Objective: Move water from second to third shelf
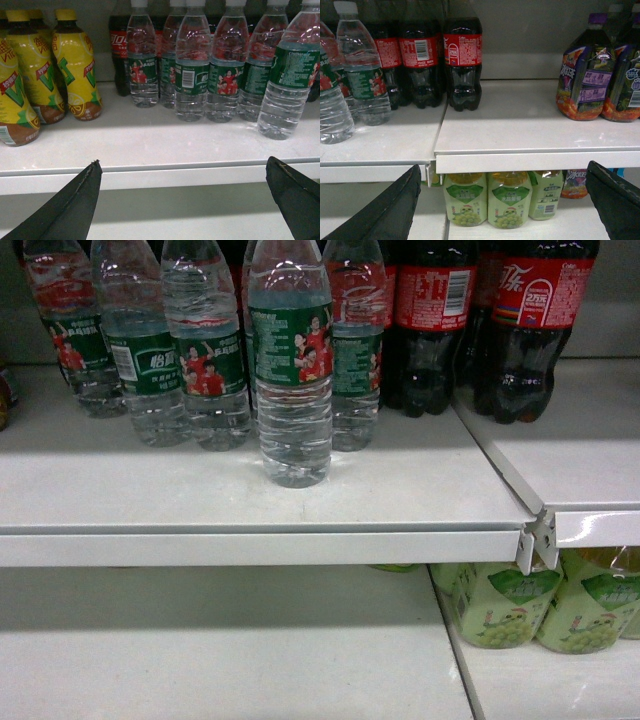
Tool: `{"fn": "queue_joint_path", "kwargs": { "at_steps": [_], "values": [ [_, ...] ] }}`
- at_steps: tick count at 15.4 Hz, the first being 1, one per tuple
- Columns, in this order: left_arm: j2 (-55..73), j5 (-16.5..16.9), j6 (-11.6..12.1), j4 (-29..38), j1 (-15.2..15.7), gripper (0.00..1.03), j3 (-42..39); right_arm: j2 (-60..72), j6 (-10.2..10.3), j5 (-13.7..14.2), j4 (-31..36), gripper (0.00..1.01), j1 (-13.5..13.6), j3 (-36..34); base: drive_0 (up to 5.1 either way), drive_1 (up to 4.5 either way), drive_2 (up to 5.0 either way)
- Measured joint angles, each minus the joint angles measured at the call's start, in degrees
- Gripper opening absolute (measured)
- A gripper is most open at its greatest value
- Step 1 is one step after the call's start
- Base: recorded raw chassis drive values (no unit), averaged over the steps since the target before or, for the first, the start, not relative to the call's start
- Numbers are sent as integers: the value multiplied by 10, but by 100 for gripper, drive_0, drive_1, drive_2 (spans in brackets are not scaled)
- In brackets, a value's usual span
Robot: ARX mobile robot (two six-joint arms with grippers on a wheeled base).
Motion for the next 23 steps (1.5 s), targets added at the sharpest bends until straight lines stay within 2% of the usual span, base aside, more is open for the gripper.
{"fn": "queue_joint_path", "kwargs": {
  "at_steps": [15,16,17,18,19,20,22,23],
  "values": [
    [0,0,0,0,0,98,0,0,0,0,0,98,0,0,0,0,0],
    [0,0,0,0,0,98,0,2,28,-30,-19,98,-9,2,0,0,0],
    [0,0,0,0,0,98,0,18,92,-72,-22,98,-16,2,0,0,0],
    [0,0,0,0,0,98,0,42,141,-94,9,98,-29,6,0,0,0],
    [0,0,0,0,0,98,0,89,164,-107,57,98,-49,23,0,0,0],
    [0,0,0,0,0,98,0,139,169,-122,107,98,-64,40,0,0,0],
    [0,0,0,0,0,98,0,262,164,-145,216,98,-73,95,0,0,0],
    [0,0,0,0,0,98,0,326,156,-147,264,98,-71,132,0,0,0]
  ]
}}
